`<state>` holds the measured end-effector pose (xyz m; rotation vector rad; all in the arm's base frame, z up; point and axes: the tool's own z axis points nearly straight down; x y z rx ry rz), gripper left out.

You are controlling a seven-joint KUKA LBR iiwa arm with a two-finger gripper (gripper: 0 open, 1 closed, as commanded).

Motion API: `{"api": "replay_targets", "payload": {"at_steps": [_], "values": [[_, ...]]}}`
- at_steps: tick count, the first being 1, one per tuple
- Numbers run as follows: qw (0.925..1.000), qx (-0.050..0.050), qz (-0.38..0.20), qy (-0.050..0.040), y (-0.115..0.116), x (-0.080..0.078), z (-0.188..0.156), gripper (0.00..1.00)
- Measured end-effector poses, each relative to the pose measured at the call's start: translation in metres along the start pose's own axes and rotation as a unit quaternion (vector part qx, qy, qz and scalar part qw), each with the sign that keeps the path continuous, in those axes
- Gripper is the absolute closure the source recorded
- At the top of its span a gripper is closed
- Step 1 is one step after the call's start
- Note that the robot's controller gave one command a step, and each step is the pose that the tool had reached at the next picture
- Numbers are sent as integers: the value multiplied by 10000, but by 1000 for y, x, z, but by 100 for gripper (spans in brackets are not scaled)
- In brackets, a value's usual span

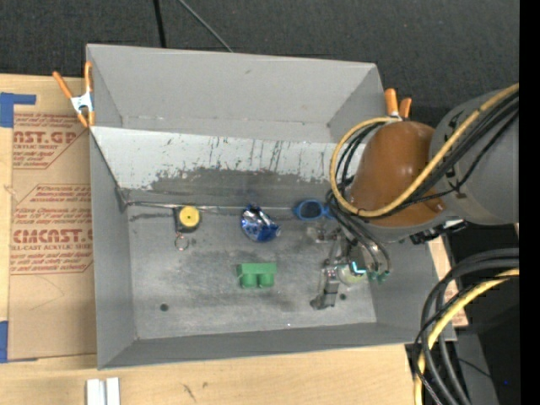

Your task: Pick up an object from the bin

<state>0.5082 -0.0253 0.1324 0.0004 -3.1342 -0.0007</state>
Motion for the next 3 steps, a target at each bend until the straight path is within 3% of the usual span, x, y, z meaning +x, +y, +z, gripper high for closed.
{"api": "replay_targets", "payload": {"at_steps": [1,2,3], "values": [[9798,-15,2001,-36,59,-51,39,0],[9899,-1,1418,-23,70,-4,64,0],[9898,-6,1421,-48,70,-6,62,100]]}}
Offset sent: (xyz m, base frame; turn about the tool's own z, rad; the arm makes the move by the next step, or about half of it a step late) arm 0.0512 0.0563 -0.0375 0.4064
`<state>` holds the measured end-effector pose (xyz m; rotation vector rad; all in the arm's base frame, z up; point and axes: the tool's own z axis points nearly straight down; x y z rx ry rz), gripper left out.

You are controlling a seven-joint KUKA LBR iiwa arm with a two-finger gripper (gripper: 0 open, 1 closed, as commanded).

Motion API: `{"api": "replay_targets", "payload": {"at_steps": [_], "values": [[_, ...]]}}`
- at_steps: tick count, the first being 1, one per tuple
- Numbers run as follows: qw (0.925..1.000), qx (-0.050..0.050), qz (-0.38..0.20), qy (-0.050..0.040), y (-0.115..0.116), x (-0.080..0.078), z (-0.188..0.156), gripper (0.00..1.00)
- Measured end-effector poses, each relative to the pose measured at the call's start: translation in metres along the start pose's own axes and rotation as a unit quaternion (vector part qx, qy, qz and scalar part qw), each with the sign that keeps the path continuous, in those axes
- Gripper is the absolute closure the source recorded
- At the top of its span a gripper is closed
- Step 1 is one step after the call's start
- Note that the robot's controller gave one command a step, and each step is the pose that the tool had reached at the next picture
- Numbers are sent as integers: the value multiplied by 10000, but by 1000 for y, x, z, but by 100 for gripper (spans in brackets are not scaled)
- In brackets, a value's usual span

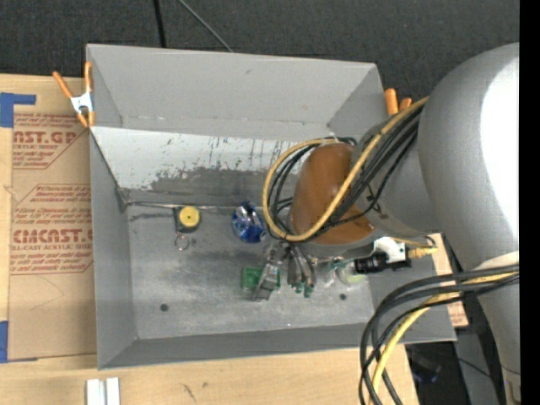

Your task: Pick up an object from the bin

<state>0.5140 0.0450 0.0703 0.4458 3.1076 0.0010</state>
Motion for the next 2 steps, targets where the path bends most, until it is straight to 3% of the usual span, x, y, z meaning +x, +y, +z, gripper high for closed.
{"api": "replay_targets", "payload": {"at_steps": [1,2], "values": [[9997,-11,238,-32,-20,3,-199,100],[9979,-4,-654,-14,-20,27,-243,100]]}}
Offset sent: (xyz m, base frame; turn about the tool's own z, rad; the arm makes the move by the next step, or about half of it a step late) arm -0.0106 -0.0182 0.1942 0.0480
